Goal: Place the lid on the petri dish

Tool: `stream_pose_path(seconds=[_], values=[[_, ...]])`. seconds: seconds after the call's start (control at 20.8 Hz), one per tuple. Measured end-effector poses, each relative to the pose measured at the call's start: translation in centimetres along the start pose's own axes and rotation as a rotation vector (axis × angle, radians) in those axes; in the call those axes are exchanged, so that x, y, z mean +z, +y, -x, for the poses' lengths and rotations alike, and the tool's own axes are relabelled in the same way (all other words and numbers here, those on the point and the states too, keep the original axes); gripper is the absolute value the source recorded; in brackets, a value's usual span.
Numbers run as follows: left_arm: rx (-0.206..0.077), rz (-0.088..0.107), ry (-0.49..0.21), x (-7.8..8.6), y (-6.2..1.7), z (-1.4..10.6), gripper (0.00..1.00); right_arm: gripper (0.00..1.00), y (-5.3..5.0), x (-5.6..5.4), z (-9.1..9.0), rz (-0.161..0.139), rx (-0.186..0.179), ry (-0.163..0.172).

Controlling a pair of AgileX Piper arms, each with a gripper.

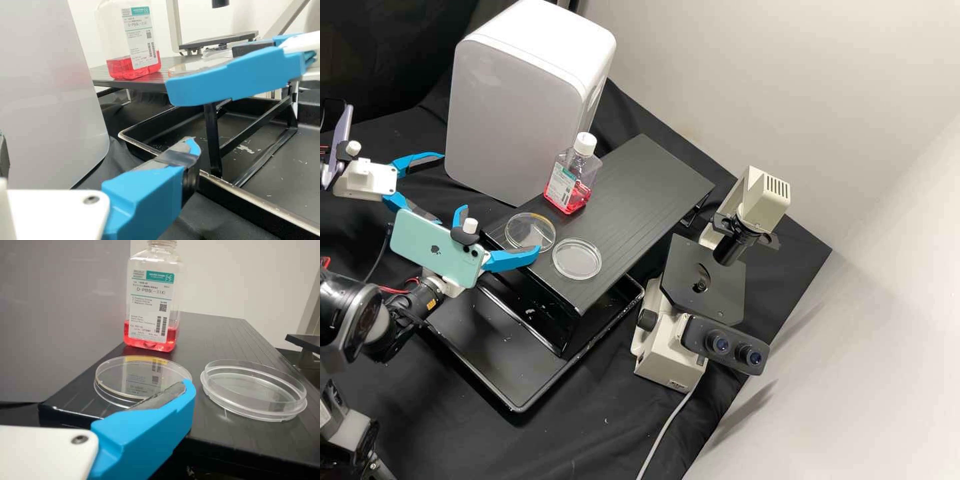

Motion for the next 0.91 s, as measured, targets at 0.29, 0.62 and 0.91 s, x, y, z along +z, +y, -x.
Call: stream_pose_path(seconds=[0.29,0.62,0.91], values=[[-0.006,0.002,0.0,0.0,-0.16,0.0,1.0,1.0,0.3,0.1,-0.2,-0.077,-0.008,0.023],[-0.009,0.004,0.002,0.0,-0.26,-0.1,1.0,1.0,0.9,0.6,-0.7,-0.122,-0.023,0.036],[-0.016,0.005,-0.007,0.2,-0.46,-0.2,1.0,1.0,1.5,0.9,-1.2,-0.121,-0.017,0.021]])
